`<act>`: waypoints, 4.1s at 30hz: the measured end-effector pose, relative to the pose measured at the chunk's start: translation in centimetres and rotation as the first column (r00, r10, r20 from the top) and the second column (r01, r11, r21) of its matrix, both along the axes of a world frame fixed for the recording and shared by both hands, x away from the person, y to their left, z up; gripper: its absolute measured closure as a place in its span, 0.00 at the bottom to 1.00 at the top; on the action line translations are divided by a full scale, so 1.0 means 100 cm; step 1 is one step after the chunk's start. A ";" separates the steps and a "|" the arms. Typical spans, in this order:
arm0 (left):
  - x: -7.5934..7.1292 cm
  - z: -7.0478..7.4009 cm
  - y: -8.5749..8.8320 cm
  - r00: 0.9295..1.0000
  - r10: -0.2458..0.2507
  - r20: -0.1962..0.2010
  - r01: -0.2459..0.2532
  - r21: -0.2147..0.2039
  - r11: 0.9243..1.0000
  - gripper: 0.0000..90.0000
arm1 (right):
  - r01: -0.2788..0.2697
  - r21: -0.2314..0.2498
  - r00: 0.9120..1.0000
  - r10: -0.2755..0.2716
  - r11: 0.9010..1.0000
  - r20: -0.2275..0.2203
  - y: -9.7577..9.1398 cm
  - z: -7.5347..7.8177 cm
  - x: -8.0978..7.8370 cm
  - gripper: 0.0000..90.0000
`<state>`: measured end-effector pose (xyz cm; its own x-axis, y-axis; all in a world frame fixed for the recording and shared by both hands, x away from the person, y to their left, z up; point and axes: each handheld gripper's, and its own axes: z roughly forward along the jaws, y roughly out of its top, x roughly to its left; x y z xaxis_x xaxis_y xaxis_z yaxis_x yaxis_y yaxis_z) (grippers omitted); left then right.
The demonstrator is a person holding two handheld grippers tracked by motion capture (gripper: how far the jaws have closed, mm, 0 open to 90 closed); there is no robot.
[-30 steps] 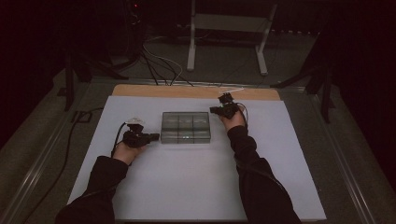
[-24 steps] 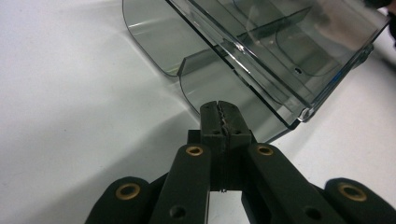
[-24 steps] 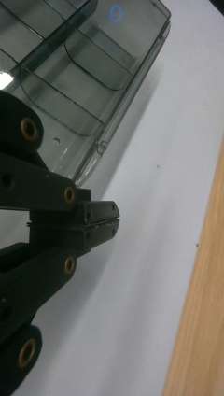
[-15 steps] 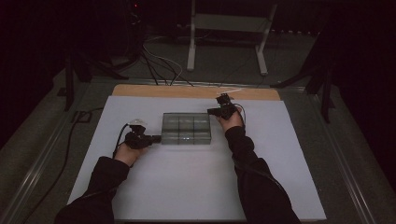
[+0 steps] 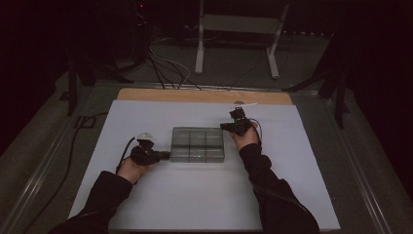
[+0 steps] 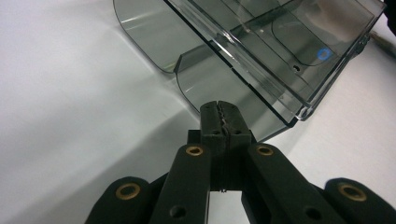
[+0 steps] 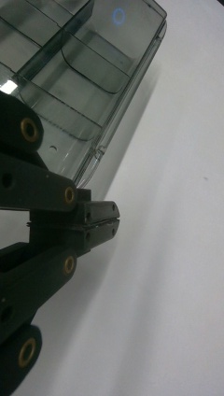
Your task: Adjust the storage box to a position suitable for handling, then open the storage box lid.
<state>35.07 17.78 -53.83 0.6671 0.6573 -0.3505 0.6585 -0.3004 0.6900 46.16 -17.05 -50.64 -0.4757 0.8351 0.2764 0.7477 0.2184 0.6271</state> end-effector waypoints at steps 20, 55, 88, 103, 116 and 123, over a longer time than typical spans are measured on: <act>-0.073 0.002 -0.013 0.986 -0.163 -0.023 0.163 -0.007 0.987 1.00 | -0.018 0.006 0.999 0.019 1.000 -0.050 -0.021 0.002 -0.084 1.00; -0.113 -0.003 -0.031 0.956 -0.293 -0.031 0.290 -0.059 0.955 1.00 | 0.016 0.042 1.000 -0.015 0.999 -0.026 -0.054 0.000 -0.157 1.00; -0.111 0.044 -0.008 0.916 -0.332 0.227 0.352 -0.056 0.934 0.39 | -0.469 0.139 0.862 0.417 0.872 0.289 -0.080 0.025 -0.180 0.22; -0.113 0.024 -0.012 0.904 -0.364 0.225 0.383 -0.043 0.923 0.03 | -0.490 0.113 0.846 0.441 0.864 0.300 -0.095 0.014 -0.198 0.11; -0.116 0.021 -0.005 0.891 -0.347 0.292 0.368 -0.020 0.929 0.03 | -0.535 0.089 0.811 0.481 0.840 0.333 -0.102 0.002 -0.214 0.11; -0.117 0.020 -0.007 0.900 -0.355 0.253 0.373 -0.025 0.927 0.03 | -0.550 0.083 0.805 0.500 0.831 0.319 -0.104 0.000 -0.218 0.10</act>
<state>23.38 17.10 -51.80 0.9246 0.3318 -0.1869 0.3250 -0.4319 0.8413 24.31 -27.48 -50.65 -0.9038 0.3891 0.1782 0.3412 0.4036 0.8489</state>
